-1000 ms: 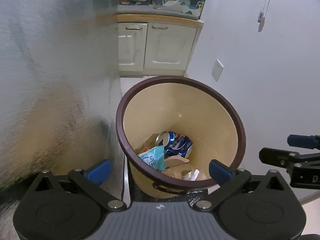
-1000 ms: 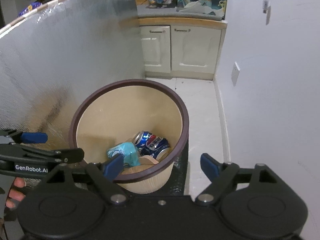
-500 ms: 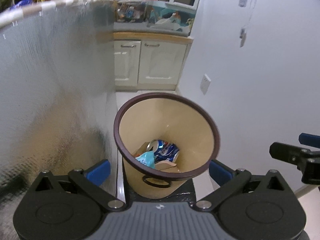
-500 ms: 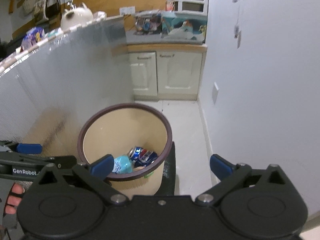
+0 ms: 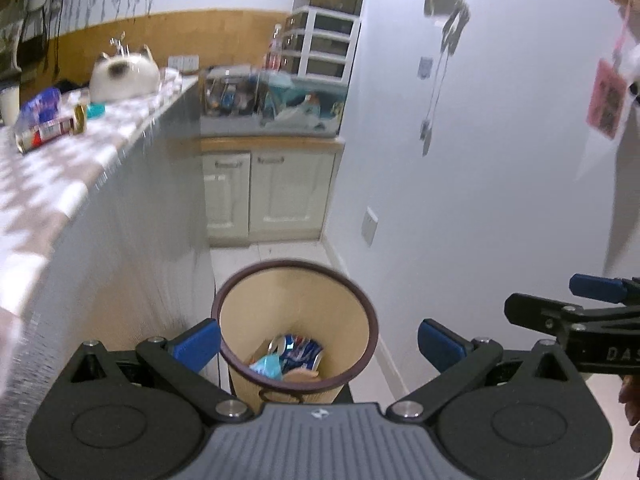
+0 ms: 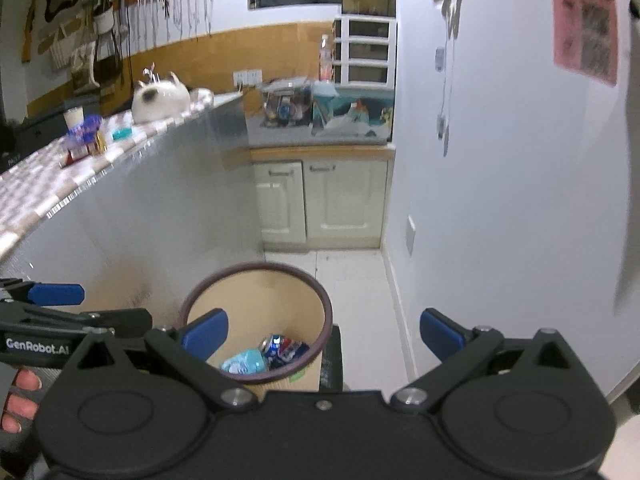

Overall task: Collect trash
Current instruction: 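Raise both open tools from the wastebasket back toward the table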

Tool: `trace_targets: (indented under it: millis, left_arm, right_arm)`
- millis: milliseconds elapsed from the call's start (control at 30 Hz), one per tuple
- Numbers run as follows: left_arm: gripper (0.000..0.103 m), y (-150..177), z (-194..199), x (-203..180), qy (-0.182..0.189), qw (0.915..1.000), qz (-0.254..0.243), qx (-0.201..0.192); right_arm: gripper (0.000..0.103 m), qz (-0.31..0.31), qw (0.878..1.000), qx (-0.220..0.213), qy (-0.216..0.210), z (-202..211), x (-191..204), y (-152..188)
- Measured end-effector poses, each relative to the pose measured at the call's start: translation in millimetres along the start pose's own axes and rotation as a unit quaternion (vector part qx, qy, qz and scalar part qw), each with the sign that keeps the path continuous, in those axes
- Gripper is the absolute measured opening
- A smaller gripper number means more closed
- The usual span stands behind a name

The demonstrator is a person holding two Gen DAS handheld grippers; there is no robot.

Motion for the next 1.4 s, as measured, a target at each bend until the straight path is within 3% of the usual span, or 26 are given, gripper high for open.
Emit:
trace_targets:
  millis: [333,600,900,1200,1400]
  left_arm:
    - [0.103,-8,62,5,-0.013,0.9987,-0.001,-0.05]
    - [0.103,-26,120,27,-0.046,0.995,-0.003,-0.089]
    - [0.103,-49,177,89,-0.078,0.9886,0.026,-0.126]
    - [0.103,-91,217,159,-0.132,0.9808,0.002,-0.144]
    - [0.103,-130,216,208,-0.124,0.9819,-0.022,-0.142]
  right_arm:
    - [0.103,0.012,0.998,-0.06,-0.006,54,18,-21]
    - [0.103,0.029,0.995,-0.092,-0.026,86,47,-48]
    - [0.103,0.066,0.99,-0.115,-0.051,97,91,-88]
    - [0.103,0.094,0.984,-0.128,-0.081,85,135,-141]
    - [0.103,0.084,0.98,-0.136,-0.118,65,164,-182]
Point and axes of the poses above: each gripper's, at about its wrist camera, not at the fingertips, and z roughly against the way its jaws point, x to its left, y to its underside, the point moved 5 cm from there along -z, roughly the way its jaws point, and after that the axes turned 13 degrees about x, right-handed, at the moved point
